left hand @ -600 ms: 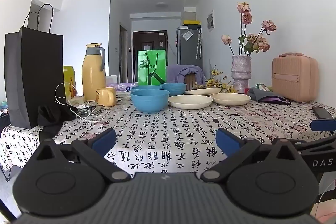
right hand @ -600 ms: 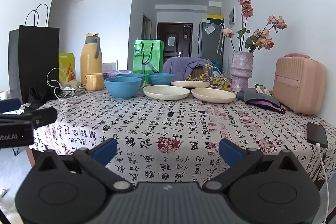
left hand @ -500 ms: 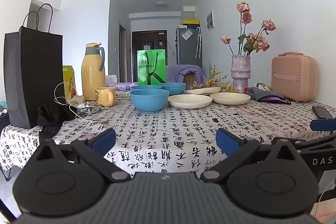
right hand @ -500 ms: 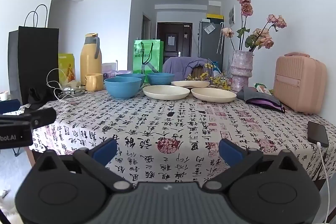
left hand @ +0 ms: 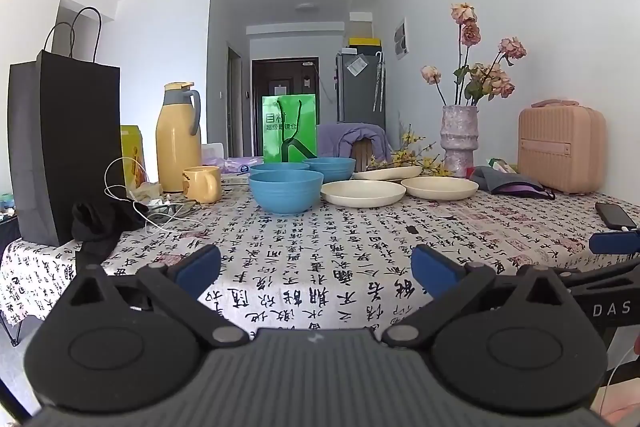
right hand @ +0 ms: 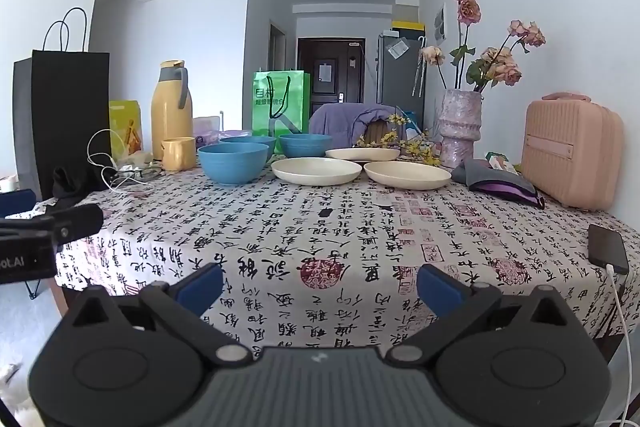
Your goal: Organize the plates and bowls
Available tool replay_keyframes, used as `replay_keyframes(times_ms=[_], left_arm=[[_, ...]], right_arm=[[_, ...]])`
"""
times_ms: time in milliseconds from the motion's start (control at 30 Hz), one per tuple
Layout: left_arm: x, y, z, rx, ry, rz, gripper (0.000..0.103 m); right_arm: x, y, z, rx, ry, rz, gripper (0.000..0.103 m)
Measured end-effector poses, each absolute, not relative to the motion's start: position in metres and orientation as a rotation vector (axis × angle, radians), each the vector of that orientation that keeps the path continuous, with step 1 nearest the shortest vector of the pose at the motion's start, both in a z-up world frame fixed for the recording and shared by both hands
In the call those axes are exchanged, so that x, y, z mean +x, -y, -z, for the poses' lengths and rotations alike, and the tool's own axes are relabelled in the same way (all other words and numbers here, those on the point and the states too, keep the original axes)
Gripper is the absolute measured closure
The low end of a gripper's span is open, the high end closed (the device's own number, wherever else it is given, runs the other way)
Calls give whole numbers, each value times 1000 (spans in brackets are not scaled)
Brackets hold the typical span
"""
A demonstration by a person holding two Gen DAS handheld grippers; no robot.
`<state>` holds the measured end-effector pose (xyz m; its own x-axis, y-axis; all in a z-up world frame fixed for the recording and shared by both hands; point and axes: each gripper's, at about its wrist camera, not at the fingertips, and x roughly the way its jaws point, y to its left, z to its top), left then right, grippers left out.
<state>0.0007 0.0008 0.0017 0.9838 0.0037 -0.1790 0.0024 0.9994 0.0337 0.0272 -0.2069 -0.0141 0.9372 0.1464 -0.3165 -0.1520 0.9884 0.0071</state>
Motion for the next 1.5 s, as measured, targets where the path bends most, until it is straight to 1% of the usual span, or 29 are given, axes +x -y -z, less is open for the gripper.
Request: replay_keyframes(times_ms=[1500], left_arm=[[-3,0,-5,26,-162,3,0]], right_arm=[[25,202,12,-37,-307,-173,0]])
